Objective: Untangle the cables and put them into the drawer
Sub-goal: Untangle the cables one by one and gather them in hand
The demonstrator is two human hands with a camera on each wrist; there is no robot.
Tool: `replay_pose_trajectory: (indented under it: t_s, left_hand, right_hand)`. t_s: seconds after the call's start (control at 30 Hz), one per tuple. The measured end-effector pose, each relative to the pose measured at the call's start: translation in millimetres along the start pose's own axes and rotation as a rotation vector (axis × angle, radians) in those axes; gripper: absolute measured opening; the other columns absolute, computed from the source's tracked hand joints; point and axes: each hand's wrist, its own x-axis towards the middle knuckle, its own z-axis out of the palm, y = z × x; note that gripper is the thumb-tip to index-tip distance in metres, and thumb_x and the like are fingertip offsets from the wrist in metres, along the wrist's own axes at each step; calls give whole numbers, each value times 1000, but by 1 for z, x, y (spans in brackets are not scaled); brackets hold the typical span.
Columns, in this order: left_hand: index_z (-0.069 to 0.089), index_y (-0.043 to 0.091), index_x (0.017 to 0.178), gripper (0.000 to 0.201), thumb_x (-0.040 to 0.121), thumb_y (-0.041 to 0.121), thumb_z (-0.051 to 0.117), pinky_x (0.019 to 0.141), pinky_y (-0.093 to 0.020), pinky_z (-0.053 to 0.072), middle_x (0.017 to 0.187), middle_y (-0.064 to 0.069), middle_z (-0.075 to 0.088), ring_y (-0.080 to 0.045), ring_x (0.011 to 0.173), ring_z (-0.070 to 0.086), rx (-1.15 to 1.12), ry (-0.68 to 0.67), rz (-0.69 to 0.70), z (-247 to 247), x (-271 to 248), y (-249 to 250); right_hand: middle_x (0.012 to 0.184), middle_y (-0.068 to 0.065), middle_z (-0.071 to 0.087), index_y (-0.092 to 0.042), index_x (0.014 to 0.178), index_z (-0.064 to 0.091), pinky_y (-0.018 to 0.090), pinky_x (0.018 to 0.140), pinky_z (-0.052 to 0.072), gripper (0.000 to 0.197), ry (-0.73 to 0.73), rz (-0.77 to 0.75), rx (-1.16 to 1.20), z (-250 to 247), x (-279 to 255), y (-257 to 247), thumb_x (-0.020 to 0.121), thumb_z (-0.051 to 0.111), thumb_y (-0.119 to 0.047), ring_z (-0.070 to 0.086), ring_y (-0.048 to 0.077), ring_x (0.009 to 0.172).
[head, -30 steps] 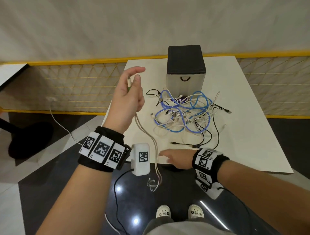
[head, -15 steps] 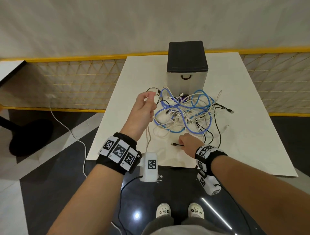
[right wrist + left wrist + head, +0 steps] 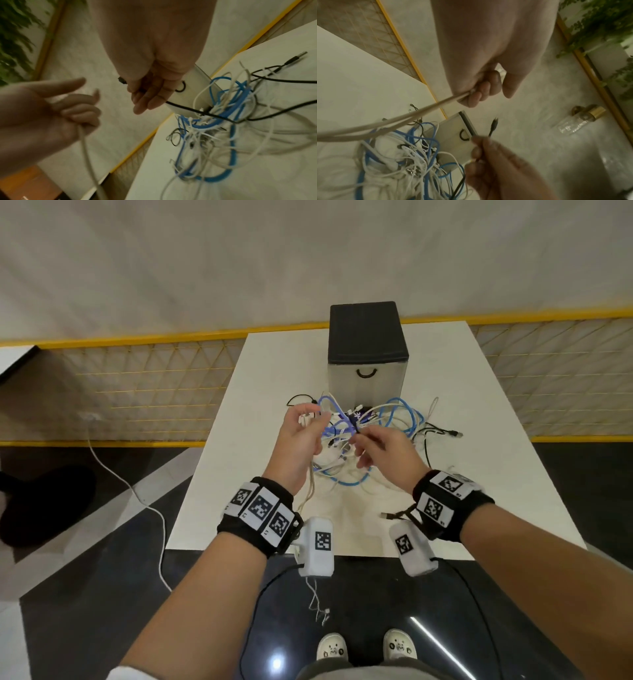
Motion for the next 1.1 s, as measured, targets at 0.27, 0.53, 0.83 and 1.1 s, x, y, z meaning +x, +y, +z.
replay_pose_trajectory:
  t_s: [0.27, 0.53, 0.83, 1.1]
  left_hand:
    - [55, 16, 86, 27, 103, 35, 46, 59, -26, 42, 69, 2, 54, -5, 52, 49, 345, -83, 146, 39, 11, 9]
    - [39, 21, 72, 36, 106, 32, 38, 60, -22, 37, 59, 8, 32, -3, 48, 32, 24, 144, 231, 21, 34, 56]
    - [64, 30, 112, 20, 98, 41, 55, 55, -33, 52, 92, 4, 68, 0, 51, 29, 523, -261, 223, 27, 21, 38]
    - [65, 16, 88, 23, 101, 29, 51, 43, -16, 29, 58, 7, 45, -1, 42, 37, 705, -265, 290, 24, 30, 39]
  right_hand:
    - [78, 5, 63, -12, 91, 59, 23, 61, 54, 12, -86, -66, 53, -7, -5, -15, 98, 49, -13, 66, 14, 61]
    - [86, 7, 58, -16, 80, 49, 37, 76, 53, 25, -181, 205, -120, -38, -20, 51, 102, 37, -18, 64, 22, 87]
    - [87, 0, 58, -14, 86, 58, 29, 61, 58, 21, -77, 59, -23, -45, -1, 8, 100, 45, -23, 71, 26, 72]
    - [91, 6, 61, -13, 90, 58, 26, 67, 56, 18, -83, -44, -162, -52, 12, 0, 100, 44, -17, 71, 19, 77]
